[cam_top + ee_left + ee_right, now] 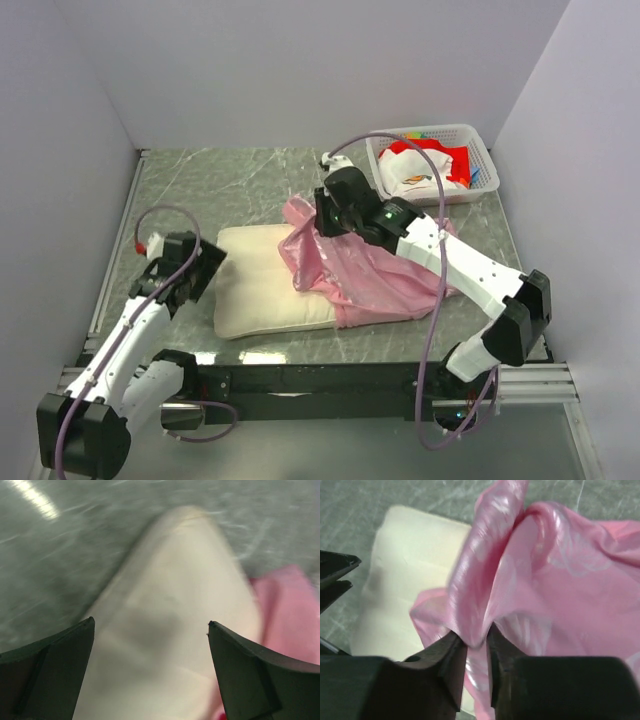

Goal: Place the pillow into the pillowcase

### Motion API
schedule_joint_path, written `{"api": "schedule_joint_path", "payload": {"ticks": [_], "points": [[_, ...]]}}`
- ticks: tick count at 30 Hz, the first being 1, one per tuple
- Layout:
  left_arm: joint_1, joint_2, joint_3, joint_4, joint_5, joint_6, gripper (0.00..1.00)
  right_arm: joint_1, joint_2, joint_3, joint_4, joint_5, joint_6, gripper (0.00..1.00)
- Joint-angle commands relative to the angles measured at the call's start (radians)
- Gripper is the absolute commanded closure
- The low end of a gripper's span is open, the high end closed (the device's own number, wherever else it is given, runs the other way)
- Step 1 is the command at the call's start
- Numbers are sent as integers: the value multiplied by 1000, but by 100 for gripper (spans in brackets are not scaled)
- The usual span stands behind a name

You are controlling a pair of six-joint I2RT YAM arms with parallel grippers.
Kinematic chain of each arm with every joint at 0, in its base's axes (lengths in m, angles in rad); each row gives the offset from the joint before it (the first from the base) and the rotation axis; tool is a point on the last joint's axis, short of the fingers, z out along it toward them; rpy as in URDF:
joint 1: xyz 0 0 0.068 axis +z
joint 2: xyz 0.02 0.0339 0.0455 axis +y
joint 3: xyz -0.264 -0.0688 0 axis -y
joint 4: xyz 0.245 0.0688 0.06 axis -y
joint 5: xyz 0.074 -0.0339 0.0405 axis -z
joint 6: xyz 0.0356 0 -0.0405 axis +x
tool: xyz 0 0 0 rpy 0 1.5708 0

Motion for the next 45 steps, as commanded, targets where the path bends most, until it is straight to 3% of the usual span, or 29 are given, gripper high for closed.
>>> {"api": "schedule_joint_path", "payload": {"ticks": [1,4,10,15,24,27,28,29,30,31,33,37,41,45], "points": [[2,-50,-134,-124,-85,-113,1,32,-122,-91,62,-16,-2,58],[1,-72,-214,-56,-15,-105,1,100,-182,-143,45,80,-2,40],[1,-56,-294,81,44,-70,7,321,-263,-301,21,303,44,33],[1,-73,-320,134,67,-61,28,440,-178,-329,64,323,41,30],[1,-95,-319,143,64,-33,62,383,141,-137,33,338,-25,21],[1,-89,-334,188,90,-27,77,313,174,-126,57,309,-37,27],[1,-79,-342,200,105,-25,82,306,178,-97,49,309,-39,38],[1,-73,-345,225,108,-24,95,306,189,-67,21,328,-39,51],[-1,-66,-346,231,113,-25,99,314,189,-34,-35,334,-37,66],[1,-50,-346,242,115,-27,99,328,186,33,-56,337,-40,87],[1,-37,-348,269,116,-41,99,383,175,123,-132,302,-46,99],[1,-13,-308,279,96,-90,99,528,177,350,-205,149,-51,100],[1,11,-228,263,81,-133,99,587,108,336,-171,-3,-40,100],[1,37,-140,251,93,-130,99,547,26,320,-152,48,-34,100]]}}
